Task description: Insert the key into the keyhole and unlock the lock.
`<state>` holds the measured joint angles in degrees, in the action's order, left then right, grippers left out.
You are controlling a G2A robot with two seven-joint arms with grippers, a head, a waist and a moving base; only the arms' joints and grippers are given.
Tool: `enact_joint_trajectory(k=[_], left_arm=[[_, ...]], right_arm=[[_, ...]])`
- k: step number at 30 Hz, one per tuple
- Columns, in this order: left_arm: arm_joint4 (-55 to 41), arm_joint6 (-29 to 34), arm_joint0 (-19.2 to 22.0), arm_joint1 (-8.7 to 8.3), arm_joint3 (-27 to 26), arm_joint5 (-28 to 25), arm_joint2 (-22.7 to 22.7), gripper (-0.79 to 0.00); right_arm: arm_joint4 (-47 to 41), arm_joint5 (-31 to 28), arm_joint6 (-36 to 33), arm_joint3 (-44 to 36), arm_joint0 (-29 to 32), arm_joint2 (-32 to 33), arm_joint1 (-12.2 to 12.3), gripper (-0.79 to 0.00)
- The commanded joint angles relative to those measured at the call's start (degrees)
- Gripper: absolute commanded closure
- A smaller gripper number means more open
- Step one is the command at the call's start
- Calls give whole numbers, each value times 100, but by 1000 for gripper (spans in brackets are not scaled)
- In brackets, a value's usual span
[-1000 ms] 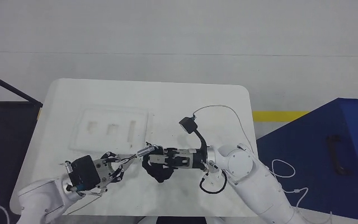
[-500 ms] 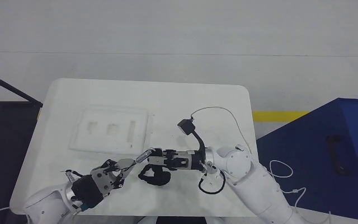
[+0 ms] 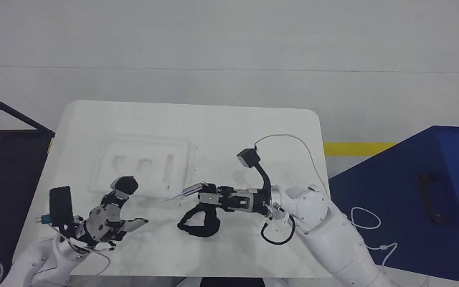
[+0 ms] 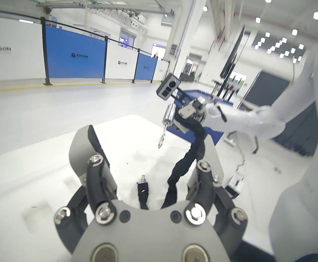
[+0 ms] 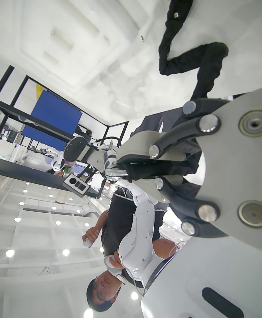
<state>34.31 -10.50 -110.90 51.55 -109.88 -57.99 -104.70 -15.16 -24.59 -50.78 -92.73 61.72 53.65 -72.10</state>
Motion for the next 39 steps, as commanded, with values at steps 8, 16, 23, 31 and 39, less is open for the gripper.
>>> enact_joint_trajectory(k=[8,16,23,31,39], left_arm=[[-8334,5719,980,-804,1198,1161,-134,-785],[-8282,5960,1095,-817,1439,1053,-268,-785],[-8282,5960,1095,-817,1439,1053,-268,-785],[-8282,5960,1095,-817,1439,1053,-268,-785],[-8282,5960,1095,-817,1439,1053,-268,-785]], right_arm=[[-295,162,-183,179,35,108,30,0],[-407,971,-159,919,-23,257,66,0],[-148,1693,-24,1486,-93,200,72,0],[1019,2226,106,1129,-94,38,134,-785],[3885,3851,1042,-693,555,325,402,-785]])
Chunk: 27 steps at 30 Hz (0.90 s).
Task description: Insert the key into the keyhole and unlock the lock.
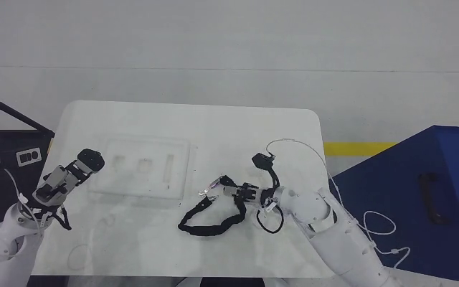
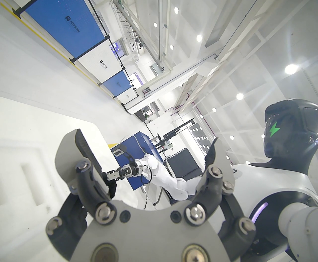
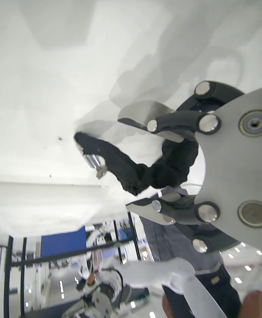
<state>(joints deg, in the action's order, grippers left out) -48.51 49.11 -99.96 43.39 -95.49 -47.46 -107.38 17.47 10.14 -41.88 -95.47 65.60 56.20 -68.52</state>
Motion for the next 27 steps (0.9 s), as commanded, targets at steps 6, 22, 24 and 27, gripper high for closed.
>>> enact_joint_trajectory(k=[6,22,24,27], left_arm=[[0,0,0,0,0,0,0,-785],[0,0,0,0,0,0,0,-784],[0,0,0,0,0,0,0,-784],[0,0,0,0,0,0,0,-784]], right_arm=[[2144,1086,1122,-2443,1288,509,218,-785],[3539,1001,2013,-3505,2237,402,301,-785],[3539,1001,2013,-3505,2237,402,301,-785],[3539,1001,2013,-3505,2237,402,301,-785]])
